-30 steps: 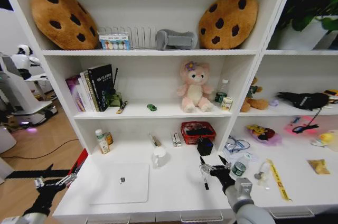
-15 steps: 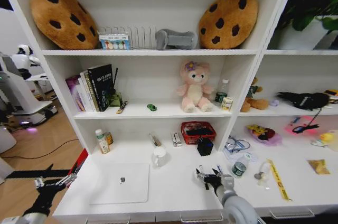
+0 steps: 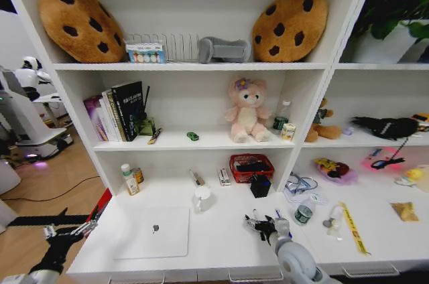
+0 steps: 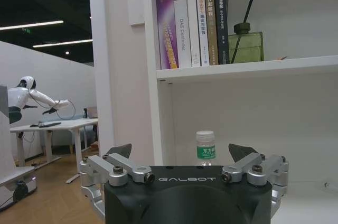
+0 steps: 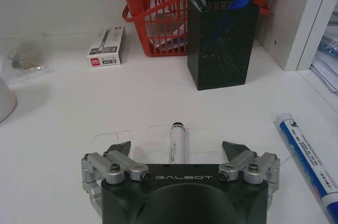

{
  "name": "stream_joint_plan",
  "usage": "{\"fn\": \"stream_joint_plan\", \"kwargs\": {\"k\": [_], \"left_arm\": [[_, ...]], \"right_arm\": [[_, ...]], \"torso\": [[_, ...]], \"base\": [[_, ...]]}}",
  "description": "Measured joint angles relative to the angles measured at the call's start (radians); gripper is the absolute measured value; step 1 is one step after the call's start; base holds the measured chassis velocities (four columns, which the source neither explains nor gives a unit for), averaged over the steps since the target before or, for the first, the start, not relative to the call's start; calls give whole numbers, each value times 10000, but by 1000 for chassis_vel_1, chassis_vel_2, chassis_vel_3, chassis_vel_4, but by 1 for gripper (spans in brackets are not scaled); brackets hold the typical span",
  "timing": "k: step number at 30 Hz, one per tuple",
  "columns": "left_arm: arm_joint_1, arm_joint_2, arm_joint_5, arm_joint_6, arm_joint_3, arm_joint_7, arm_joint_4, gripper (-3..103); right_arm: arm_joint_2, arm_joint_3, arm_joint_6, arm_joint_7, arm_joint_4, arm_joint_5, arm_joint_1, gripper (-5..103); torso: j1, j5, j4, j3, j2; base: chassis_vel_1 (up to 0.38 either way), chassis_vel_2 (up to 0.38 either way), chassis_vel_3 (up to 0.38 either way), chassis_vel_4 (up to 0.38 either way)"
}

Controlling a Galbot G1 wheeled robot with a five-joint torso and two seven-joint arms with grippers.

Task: Organize the objects on the table.

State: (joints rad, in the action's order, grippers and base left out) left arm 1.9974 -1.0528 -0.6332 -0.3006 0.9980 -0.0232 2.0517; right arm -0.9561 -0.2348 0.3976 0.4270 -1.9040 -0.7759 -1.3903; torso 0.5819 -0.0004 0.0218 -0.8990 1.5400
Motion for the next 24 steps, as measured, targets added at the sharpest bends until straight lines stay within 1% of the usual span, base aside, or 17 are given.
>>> {"fn": "stream_joint_plan", "kwargs": {"k": [1,2,4,5,7,8,13,14,15,16,17,18,20,21,23,24], "left_arm": [[0,0,0,0,0,0,0,100],[0,0,0,0,0,0,0,100],[0,0,0,0,0,0,0,100],[0,0,0,0,0,0,0,100],[0,0,0,0,0,0,0,100],[0,0,0,0,0,0,0,100],[0,0,0,0,0,0,0,100],[0,0,0,0,0,0,0,100],[0,0,0,0,0,0,0,100],[0,0,0,0,0,0,0,100],[0,0,0,1,0,0,0,100],[0,0,0,1,0,0,0,100],[0,0,0,0,0,0,0,100],[0,0,0,0,0,0,0,100],[0,0,0,1,0,0,0,100],[0,0,0,0,0,0,0,100]], "right_arm": [[0,2,-31,-1,15,35,8,94],[0,2,-31,-1,15,35,8,94],[33,-6,-85,-10,20,87,11,83],[33,-6,-85,-10,20,87,11,83],[65,-35,-112,-15,19,102,1,73],[65,-35,-112,-15,19,102,1,73],[48,-52,-125,31,-7,99,-25,45],[48,-52,-125,31,-7,99,-25,45],[37,-48,-126,45,-16,99,-30,40],[37,-48,-126,45,-16,99,-30,40],[25,-46,-127,57,-29,102,-34,34],[25,-46,-127,57,-29,102,-34,34],[28,-50,-123,66,-128,87,-46,24],[28,-50,-123,66,-128,87,-46,24],[56,-114,-123,70,-235,69,-49,13],[65,-141,-123,70,-265,65,-53,10]], "torso": [[0,0,-1,0,0],[0,0,-1,0,0],[0,2,-1,0,-1],[0,2,-1,0,-1],[0,3,-1,0,0],[0,3,-1,0,0],[0,4,-1,0,0],[0,4,-1,0,0],[1,4,-2,0,-1],[1,4,-2,0,-1],[0,5,-2,0,-1],[0,5,-2,0,-1],[0,7,-2,-2,-1],[0,7,-2,-2,-1],[0,5,-2,-1,-1],[0,6,-2,-1,-1]], "base": [[0,0,0,0],[0,0,0,0],[0,0,0,0],[0,0,0,0],[0,0,0,0],[0,0,0,0],[0,0,0,0],[0,0,0,0],[0,0,0,0],[0,0,0,0],[0,0,0,0],[0,0,0,0],[0,0,0,0],[0,0,0,0],[0,0,0,0],[0,0,0,0]]}}
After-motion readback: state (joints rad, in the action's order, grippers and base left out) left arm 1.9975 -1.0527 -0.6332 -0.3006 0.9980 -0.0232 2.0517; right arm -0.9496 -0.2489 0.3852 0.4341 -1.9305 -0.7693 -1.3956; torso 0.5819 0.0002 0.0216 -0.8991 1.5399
